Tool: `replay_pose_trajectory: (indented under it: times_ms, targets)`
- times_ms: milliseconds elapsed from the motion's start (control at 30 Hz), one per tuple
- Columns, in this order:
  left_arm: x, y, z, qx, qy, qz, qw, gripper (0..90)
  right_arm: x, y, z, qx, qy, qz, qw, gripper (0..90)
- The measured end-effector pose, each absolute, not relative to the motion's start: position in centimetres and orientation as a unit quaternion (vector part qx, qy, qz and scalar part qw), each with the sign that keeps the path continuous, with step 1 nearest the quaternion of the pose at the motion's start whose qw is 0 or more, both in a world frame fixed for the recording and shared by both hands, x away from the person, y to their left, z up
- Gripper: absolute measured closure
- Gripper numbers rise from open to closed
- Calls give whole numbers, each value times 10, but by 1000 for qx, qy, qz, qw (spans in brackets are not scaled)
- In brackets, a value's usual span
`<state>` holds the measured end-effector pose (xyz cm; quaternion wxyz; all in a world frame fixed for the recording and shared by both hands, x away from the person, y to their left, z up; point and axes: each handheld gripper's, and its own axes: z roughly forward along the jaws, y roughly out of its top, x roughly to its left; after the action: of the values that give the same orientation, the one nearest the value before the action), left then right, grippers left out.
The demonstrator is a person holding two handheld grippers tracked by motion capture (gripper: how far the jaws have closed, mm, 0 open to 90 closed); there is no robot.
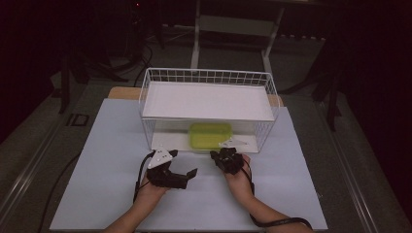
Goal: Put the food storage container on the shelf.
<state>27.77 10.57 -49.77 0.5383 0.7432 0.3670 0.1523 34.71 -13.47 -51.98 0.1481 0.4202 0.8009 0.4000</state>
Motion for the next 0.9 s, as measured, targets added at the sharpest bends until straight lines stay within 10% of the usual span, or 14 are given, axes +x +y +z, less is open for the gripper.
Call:
replay_pose_trajectory:
  times_ms: [900]
  targets:
    - [277,112,-505,741,375,156,534,11,390,-126,-523,457,769,415,166,899]
